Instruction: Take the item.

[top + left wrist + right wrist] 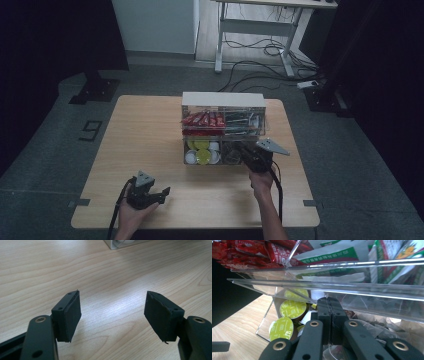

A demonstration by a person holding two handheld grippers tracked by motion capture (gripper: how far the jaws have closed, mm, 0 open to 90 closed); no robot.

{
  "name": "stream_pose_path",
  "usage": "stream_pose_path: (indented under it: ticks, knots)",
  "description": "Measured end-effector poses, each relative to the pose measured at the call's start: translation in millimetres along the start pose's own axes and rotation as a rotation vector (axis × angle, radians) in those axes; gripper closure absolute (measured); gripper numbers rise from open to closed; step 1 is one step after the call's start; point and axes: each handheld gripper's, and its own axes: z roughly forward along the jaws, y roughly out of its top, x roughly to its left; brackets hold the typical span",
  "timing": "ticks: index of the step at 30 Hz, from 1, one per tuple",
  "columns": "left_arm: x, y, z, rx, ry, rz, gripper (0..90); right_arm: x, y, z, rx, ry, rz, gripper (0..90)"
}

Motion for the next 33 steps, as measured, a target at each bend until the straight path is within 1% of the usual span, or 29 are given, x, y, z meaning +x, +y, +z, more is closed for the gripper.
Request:
stream_pose_path:
  ticks: [4,5,9,10,14,15,17,18,20,22,26,28,29,33]
  knots:
    - [-4.3,1.8,1.8,-0.004,0.006,0.006,30.0,-2.9,0.2,-2.0,-0.003,0.006,0.012,88.2]
    - [-7.2,3.5,2.2,-0.007,0.007,0.013,30.0,-3.6,0.2,-1.9,-0.003,0.01,0.016,88.3]
    - [-11.4,7.3,1.5,-0.017,0.017,0.013,30.0,-4.8,0.4,-1.9,-0.001,0.017,0.017,88.5]
    - [-14.6,9.7,0.9,-0.027,0.026,0.008,30.0,-6.3,0.5,-3.1,-0.002,0.022,0.023,88.6]
    - [-18.8,15.4,2.4,-0.035,0.032,0.001,30.0,-8.6,1.3,-4.6,-0.003,0.029,0.024,88.8]
    - [-21.5,19.9,3.8,-0.037,0.031,0.003,30.0,-9.7,1.5,-5.0,-0.003,0.034,0.034,88.8]
    - [-25.6,26.1,6.0,-0.044,0.027,0.007,30.0,-9.9,1.7,-4.9,-0.003,0.036,0.034,88.8]
    - [-25.6,26.1,6.0,-0.044,0.027,0.007,30.0,-10.0,1.9,-4.8,-0.002,0.036,0.034,88.8]
    - [-31.1,34.3,7.3,-0.048,0.026,0.02,30.0,-10.2,2.1,-4.7,-0.002,0.039,0.034,88.8]
    - [-32.8,36.2,7.5,-0.049,0.026,0.024,30.0,-10.4,2.2,-4.7,-0.001,0.039,0.034,88.9]
    - [-40.8,47.3,7.1,-0.069,0.016,0.037,29.9,-10.3,2.4,-4.9,0.001,0.039,0.034,88.9]
    - [-41.8,48.8,7.0,-0.072,0.015,0.037,29.9,-10.2,2.4,-5.0,0.001,0.038,0.034,88.9]
    - [-44.6,53.4,6.9,-0.077,0.012,0.041,29.9,-10.1,2.4,-4.9,0.001,0.037,0.032,88.9]
    - [-48.5,58.9,8.1,-0.084,0.008,0.042,29.9,-9.8,2.4,-5.0,0.001,0.035,0.031,88.9]
